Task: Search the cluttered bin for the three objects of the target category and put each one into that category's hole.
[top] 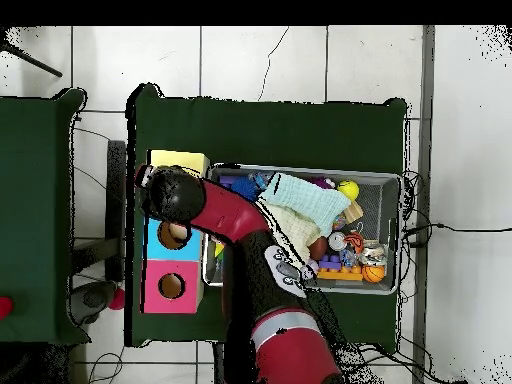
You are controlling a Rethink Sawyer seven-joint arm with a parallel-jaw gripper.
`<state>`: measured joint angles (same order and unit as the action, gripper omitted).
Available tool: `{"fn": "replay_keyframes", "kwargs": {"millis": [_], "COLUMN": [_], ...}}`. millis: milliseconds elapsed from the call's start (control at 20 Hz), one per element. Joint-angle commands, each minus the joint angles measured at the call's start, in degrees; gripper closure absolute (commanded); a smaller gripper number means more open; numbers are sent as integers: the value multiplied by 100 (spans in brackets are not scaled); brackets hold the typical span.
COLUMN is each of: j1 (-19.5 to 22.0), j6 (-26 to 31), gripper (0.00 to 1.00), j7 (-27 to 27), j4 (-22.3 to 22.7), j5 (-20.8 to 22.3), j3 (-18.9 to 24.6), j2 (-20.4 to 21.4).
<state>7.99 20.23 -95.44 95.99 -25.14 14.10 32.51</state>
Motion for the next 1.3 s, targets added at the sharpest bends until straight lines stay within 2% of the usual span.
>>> {"fn": "replay_keyframes", "kwargs": {"millis": [50,1300], "j1": [105,230], "j6": [181,-229], "gripper": [100,100], "j7": [-674,-610], "j4": [-336,-438], "j5": [342,809], "j3": [-391,-320], "j2": [-200,-269]}}
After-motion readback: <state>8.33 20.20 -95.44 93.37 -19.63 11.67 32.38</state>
